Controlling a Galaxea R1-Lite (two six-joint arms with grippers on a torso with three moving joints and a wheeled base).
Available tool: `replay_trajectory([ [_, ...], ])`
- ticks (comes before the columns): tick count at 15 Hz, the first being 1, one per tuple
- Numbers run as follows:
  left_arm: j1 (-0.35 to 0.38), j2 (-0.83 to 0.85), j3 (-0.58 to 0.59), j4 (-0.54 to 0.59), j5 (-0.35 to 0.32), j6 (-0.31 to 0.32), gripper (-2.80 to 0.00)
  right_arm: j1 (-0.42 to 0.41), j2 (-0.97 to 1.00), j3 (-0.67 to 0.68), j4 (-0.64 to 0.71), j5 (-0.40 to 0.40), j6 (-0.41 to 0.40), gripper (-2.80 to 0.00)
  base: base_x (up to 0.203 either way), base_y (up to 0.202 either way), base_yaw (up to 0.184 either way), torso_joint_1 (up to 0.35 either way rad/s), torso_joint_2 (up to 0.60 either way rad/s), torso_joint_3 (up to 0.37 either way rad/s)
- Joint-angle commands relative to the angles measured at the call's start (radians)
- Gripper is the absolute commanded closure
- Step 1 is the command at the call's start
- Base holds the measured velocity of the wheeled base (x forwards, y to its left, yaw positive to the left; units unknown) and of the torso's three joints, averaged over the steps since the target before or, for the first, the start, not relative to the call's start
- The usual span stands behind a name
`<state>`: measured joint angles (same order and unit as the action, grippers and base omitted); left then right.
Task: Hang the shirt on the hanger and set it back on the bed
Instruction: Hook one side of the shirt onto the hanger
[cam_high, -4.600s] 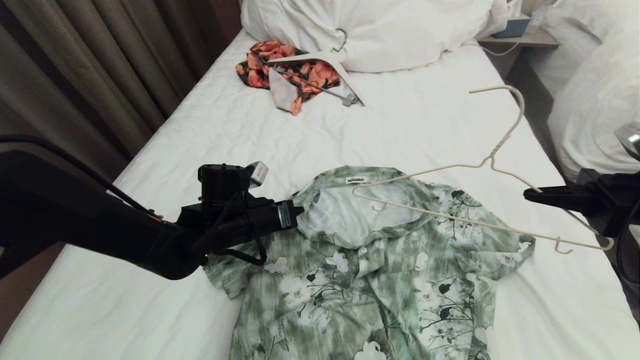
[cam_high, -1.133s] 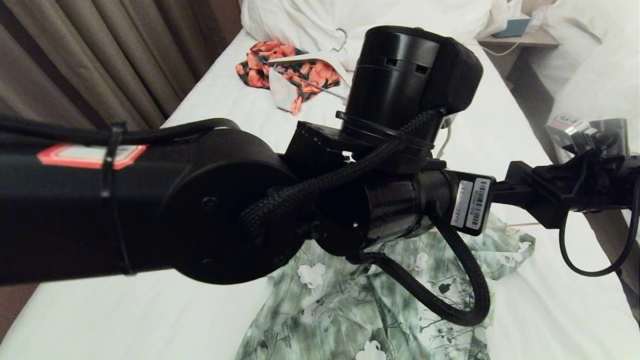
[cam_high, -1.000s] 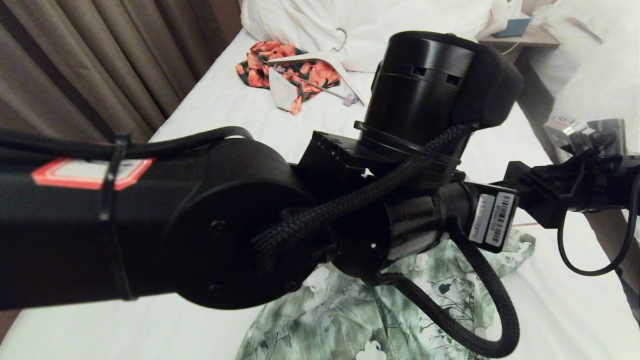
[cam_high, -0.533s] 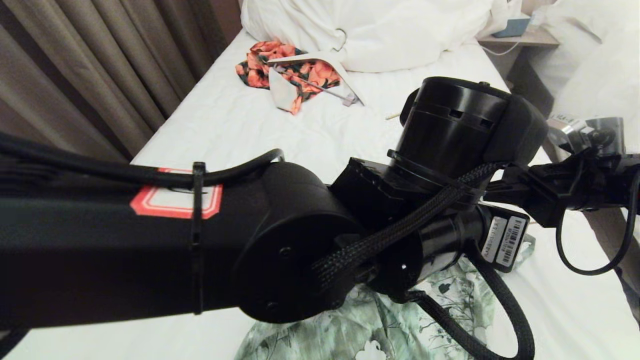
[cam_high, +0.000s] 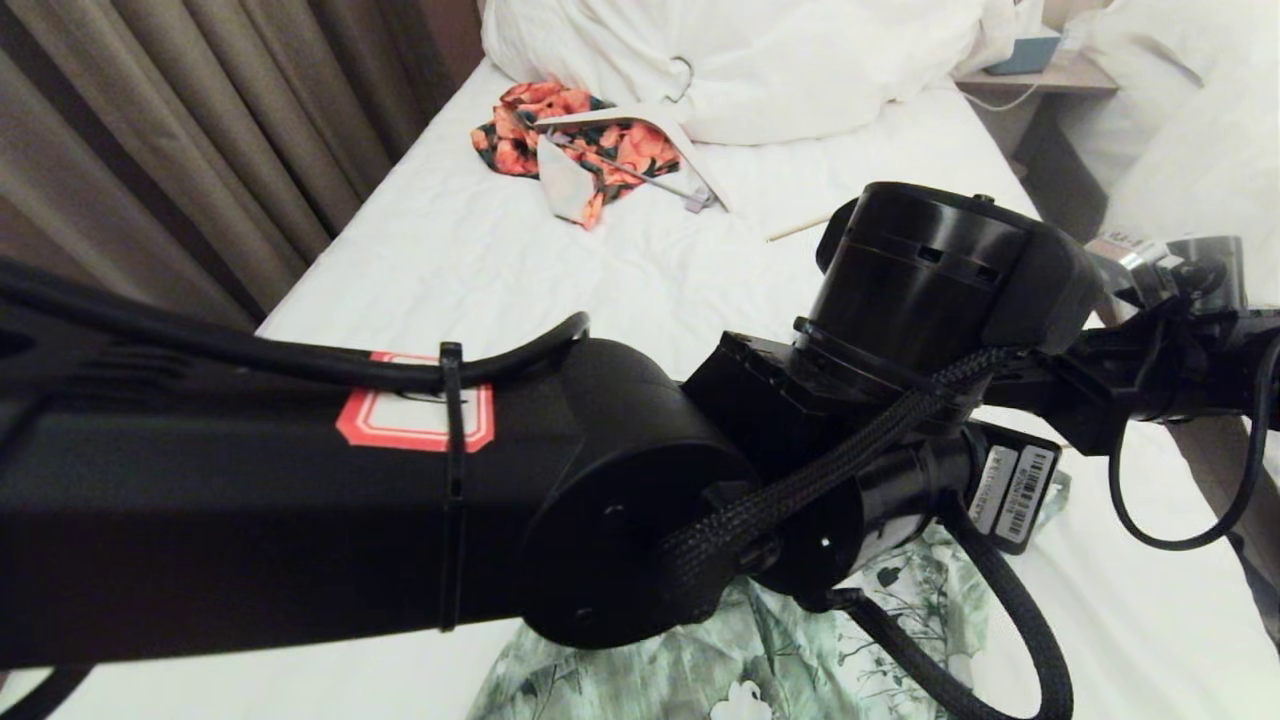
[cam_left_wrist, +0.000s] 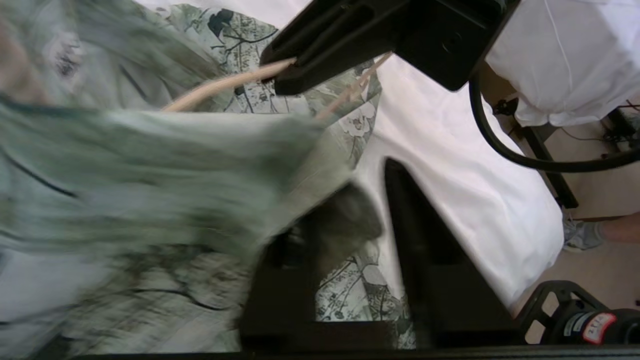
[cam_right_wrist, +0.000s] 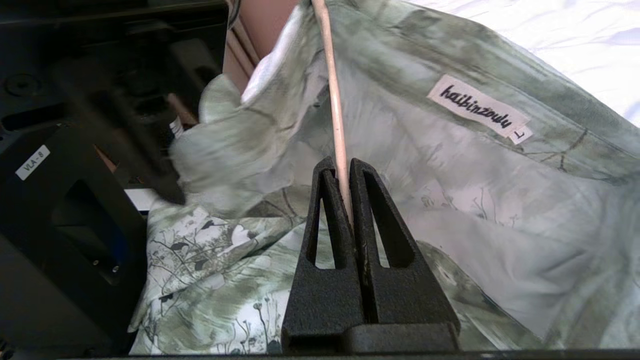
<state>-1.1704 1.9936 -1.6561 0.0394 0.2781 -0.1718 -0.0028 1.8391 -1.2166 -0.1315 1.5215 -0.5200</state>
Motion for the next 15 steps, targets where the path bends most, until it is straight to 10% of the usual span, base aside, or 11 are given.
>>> replay_trajectory([
  [1, 0.000, -0.003, 0.012, 0.002, 0.006, -0.002, -2.80, -0.003, 0.002, -0.003, -0.002, 0.009, -0.003, 0.00, 0.000, 0.000, 0.000, 0.000, 0.00, 0.000],
  [13, -0.018, -0.250, 0.404, 0.002, 0.064, 0.014, -2.80, -0.008, -0.008, -0.001, -0.002, 0.009, -0.003, 0.00, 0.000, 0.000, 0.000, 0.000, 0.00, 0.000],
  [14, -0.018, -0.286, 0.439, 0.001, 0.074, 0.017, 0.00, -0.008, -0.012, 0.005, -0.002, 0.009, -0.003, 0.00, 0.000, 0.000, 0.000, 0.000, 0.00, 0.000],
  [15, -0.018, -0.328, 0.464, 0.001, 0.082, 0.020, 0.00, -0.006, -0.015, 0.008, -0.002, 0.009, -0.003, 0.00, 0.000, 0.000, 0.000, 0.000, 0.00, 0.000],
])
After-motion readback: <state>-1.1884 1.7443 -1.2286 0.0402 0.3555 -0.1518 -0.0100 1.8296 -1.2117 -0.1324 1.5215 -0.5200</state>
